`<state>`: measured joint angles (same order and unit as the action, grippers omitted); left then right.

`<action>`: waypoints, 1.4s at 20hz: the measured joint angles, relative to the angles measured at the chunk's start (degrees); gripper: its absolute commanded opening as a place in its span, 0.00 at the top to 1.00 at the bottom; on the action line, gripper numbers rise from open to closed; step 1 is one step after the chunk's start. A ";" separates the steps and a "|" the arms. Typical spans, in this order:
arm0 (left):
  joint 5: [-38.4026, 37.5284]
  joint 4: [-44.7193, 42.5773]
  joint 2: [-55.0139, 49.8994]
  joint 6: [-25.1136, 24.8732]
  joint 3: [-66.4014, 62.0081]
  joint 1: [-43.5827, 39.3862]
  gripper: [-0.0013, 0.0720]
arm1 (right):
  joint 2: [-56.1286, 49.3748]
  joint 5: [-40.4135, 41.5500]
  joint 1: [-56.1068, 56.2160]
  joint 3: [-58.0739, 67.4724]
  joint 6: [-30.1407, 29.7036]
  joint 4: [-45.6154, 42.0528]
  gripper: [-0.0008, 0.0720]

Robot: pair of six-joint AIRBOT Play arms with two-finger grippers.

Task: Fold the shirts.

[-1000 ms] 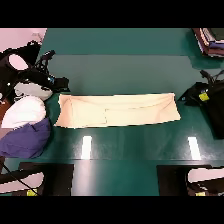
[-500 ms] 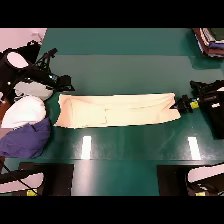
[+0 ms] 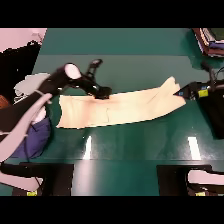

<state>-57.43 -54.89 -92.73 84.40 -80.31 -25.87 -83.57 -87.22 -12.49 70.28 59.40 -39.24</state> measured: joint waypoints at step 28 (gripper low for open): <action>-1.16 -8.63 5.81 4.15 -8.28 8.85 0.95 | 4.02 15.10 43.12 22.51 10.58 2.29 0.97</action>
<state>-58.59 -63.53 -86.91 88.55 -88.60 -17.02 -79.55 -72.12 30.63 92.79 69.97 -36.95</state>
